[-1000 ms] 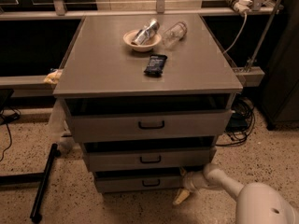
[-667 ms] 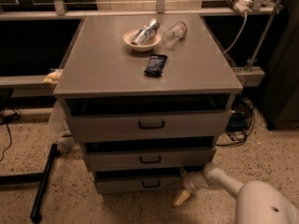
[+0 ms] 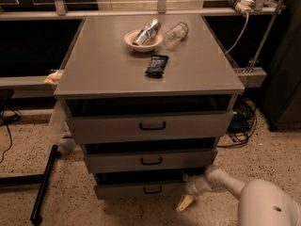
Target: Open bottom drawer
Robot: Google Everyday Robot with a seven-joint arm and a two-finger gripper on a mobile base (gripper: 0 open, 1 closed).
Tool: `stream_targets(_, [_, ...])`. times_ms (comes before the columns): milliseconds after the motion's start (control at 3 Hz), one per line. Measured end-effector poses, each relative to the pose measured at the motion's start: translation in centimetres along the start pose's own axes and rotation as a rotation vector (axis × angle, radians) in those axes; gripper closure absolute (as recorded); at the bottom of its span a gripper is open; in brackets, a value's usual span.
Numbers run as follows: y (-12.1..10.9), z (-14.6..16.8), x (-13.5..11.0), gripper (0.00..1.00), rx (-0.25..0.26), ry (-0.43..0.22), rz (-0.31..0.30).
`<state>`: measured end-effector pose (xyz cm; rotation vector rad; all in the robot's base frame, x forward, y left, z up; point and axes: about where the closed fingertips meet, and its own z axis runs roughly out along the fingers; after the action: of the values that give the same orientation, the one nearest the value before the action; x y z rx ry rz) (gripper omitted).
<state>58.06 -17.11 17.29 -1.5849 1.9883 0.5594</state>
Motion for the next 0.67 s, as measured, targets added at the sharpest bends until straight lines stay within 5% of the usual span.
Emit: stream_targets(667, [2.0,-1.2,0.8,0.00,-0.042,0.021,0.051])
